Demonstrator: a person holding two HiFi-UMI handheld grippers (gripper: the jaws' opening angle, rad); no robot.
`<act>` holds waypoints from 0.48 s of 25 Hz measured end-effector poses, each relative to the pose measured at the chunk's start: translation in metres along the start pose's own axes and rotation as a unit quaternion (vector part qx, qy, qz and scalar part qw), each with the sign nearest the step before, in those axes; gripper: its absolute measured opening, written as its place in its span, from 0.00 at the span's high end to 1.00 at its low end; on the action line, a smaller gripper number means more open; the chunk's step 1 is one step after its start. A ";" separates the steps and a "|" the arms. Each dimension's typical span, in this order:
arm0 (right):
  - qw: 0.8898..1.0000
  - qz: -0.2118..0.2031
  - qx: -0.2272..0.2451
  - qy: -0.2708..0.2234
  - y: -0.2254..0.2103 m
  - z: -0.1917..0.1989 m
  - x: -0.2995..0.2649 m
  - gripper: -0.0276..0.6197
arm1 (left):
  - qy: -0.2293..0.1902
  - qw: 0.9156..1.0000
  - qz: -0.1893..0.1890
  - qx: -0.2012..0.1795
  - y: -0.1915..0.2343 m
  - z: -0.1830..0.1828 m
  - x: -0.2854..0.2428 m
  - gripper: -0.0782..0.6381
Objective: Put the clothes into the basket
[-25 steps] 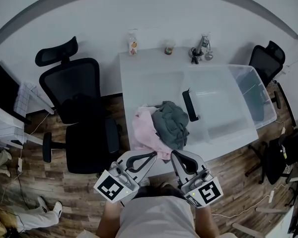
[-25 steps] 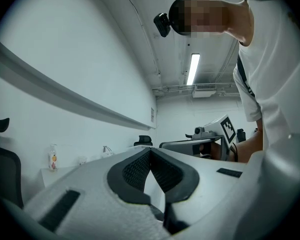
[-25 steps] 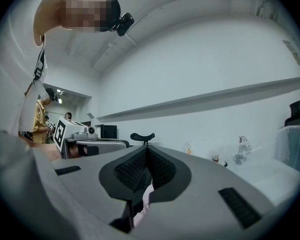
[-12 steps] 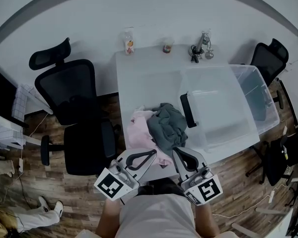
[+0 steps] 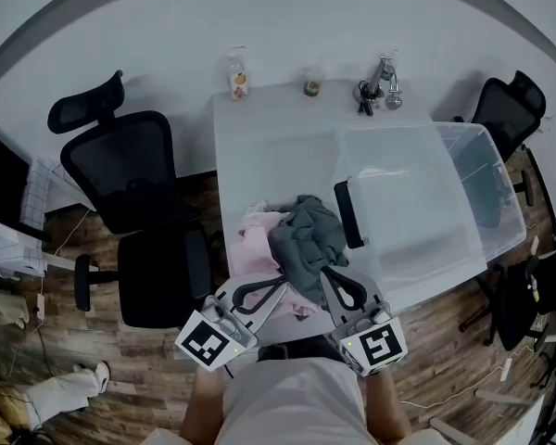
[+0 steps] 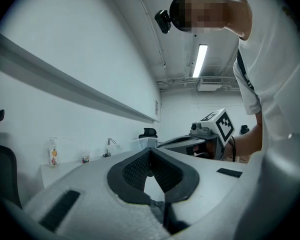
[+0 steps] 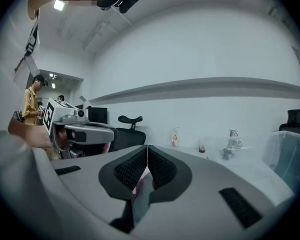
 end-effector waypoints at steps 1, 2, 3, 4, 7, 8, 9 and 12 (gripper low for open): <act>1.000 0.003 0.007 0.006 -0.001 0.002 -0.003 0.95 | 0.004 1.000 0.000 -0.002 0.003 0.001 -0.001 0.89; 1.000 0.005 0.013 0.013 -0.003 0.004 -0.006 0.95 | 0.007 1.000 0.001 -0.004 0.005 0.002 -0.003 0.89; 1.000 0.006 0.018 0.019 -0.004 0.006 -0.009 0.95 | 0.011 1.000 0.002 -0.007 0.008 0.004 -0.004 0.89; 0.999 0.007 0.022 0.025 -0.005 0.008 -0.012 0.95 | 0.014 1.000 0.003 -0.009 0.010 0.004 -0.005 0.89; 0.998 0.012 0.031 0.044 -0.010 0.014 -0.018 0.95 | 0.022 1.000 0.006 -0.011 0.016 0.006 -0.010 0.89; 0.998 0.013 0.034 0.049 -0.011 0.015 -0.021 0.95 | 0.023 1.000 0.007 -0.011 0.017 0.007 -0.011 0.89; 0.998 0.013 0.039 0.053 -0.012 0.016 -0.023 0.95 | 0.024 1.000 0.008 -0.012 0.019 0.008 -0.013 0.89; 0.996 0.015 0.055 0.065 -0.015 0.021 -0.032 0.94 | 0.028 0.999 0.009 -0.013 0.024 0.010 -0.017 0.89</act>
Point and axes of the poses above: the fingertips, and each gripper's own axes: x backward along the fingers, y to its left, z out of its underside, the point moved 5 cm from there along x, backward along the fingers, and after that the axes turned 14 degrees about z, right-handed, at the moved point
